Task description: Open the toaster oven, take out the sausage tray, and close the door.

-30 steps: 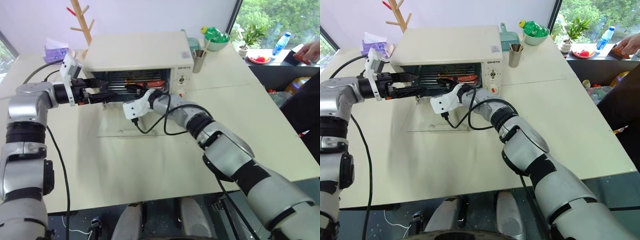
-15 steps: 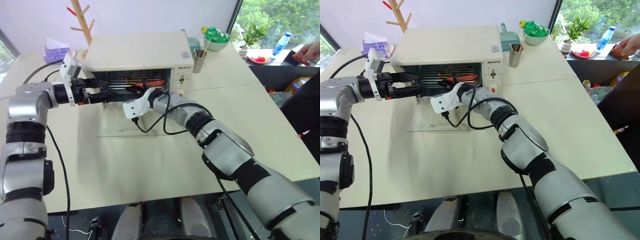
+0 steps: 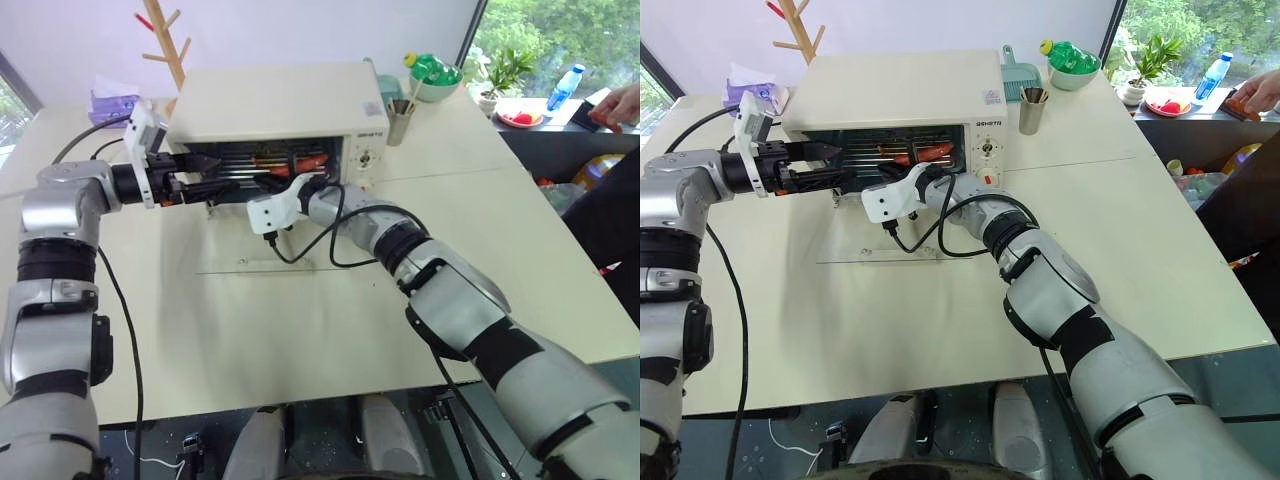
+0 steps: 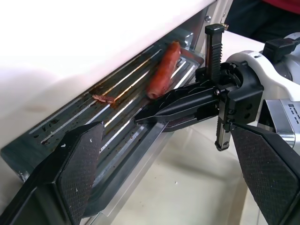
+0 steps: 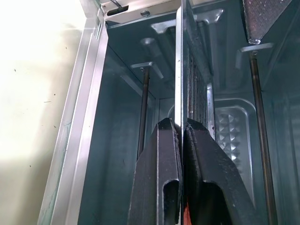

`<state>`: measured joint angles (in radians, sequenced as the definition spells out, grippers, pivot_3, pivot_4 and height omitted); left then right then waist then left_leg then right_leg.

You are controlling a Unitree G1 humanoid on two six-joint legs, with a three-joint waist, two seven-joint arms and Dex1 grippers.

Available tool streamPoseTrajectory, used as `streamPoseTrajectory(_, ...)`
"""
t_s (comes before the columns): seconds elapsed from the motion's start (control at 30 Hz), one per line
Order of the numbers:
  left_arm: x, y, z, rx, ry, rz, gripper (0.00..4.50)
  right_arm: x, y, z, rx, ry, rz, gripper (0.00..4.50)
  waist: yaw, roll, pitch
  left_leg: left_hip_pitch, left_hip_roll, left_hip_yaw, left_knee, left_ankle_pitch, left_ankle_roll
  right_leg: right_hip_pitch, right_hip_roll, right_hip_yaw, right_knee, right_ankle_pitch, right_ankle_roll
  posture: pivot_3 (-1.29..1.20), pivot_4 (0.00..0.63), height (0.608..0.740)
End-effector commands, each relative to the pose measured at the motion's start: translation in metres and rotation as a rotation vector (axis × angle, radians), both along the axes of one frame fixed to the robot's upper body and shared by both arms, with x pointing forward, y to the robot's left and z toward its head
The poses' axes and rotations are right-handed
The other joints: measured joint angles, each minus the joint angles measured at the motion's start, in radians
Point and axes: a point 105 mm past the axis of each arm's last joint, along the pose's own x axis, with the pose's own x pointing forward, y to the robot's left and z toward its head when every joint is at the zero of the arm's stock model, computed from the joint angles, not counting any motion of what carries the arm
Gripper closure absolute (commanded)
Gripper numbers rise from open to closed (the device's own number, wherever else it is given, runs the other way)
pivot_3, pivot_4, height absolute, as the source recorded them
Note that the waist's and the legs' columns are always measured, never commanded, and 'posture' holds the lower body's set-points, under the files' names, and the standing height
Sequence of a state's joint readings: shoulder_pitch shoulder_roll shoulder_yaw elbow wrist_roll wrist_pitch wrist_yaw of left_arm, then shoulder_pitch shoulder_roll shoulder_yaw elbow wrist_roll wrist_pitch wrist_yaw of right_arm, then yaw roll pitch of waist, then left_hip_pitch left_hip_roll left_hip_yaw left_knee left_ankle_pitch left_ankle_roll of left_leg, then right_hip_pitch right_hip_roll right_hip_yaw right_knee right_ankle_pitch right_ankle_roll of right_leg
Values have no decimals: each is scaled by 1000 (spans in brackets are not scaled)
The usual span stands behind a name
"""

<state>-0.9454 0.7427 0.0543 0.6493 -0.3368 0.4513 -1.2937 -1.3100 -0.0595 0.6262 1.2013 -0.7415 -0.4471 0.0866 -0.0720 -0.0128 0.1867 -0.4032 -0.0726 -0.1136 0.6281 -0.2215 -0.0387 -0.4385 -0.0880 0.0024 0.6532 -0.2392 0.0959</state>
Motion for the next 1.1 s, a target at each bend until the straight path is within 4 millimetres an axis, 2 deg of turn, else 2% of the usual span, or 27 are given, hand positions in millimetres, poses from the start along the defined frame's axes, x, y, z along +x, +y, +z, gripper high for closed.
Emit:
streamPoseTrajectory(0.03, 0, 1, 16, 2, -53, -1, 0, -3, 4, 14, 7, -39, 35, 4473, 0, 0, 0, 0, 0, 0, 0, 0, 0, 0, 0, 0, 0, 0, 0, 0, 150, 740)
streamPoseTrajectory(0.2, 1, 1, 14, 9, -44, -10, 0, -11, 0, 15, 42, -22, 77, 4473, 3, 0, 0, -1, 0, 0, 0, 0, 0, 0, 0, 0, 0, 0, 0, 0, 150, 740)
streamPoseTrajectory(0.4, 4, -2, 13, 19, -33, -23, 0, -31, -6, 11, 64, 8, 124, 4473, 8, -1, 0, -2, -1, -1, 2, 0, 0, 1, 0, 0, -1, 0, 0, 0, 150, 740)
streamPoseTrajectory(0.73, 8, -7, 10, 31, -18, -52, 0, -56, -34, 7, 74, 17, 116, 4473, 29, -1, -1, -2, -1, 0, 3, 0, 0, 3, 0, -1, -2, 0, 0, 0, 150, 740)
streamPoseTrajectory(1.1, 10, -8, 11, 38, -10, -66, 0, -83, -64, 0, 18, -30, 172, 4473, 29, -1, 0, -1, -1, 0, 4, 0, 1, 4, 0, -3, -2, 0, 0, 0, 150, 740)
